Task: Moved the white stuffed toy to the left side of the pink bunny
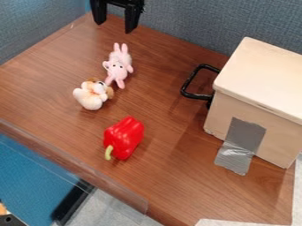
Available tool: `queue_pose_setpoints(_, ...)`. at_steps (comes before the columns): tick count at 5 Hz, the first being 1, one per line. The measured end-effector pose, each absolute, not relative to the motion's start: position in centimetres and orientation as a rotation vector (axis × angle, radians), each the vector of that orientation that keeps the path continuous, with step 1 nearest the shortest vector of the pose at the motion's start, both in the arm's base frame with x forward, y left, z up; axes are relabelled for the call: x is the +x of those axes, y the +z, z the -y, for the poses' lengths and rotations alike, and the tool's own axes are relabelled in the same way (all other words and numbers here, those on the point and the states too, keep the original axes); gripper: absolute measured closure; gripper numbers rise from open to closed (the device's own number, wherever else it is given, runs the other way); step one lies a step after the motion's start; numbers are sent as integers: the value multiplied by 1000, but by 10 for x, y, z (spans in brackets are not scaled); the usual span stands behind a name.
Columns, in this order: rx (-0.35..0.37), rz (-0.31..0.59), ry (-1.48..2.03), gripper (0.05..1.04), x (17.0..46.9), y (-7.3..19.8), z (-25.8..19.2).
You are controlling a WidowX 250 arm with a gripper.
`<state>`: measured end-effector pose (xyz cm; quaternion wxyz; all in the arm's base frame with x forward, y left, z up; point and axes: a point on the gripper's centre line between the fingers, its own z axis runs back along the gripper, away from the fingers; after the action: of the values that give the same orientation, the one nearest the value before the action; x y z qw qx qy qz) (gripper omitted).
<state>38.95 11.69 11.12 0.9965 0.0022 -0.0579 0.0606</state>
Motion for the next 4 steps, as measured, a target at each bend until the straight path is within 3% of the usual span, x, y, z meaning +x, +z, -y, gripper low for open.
queue_pose_setpoints(1,-11,64,120,83,385,92,-115)
queue_pose_setpoints(2,-56,56,79,83,360,90,-101)
queue_pose_setpoints(3,-61,93,10,83,332,104,-91)
queue_pose_setpoints(4,-40,79,-46,83,306,94,-89)
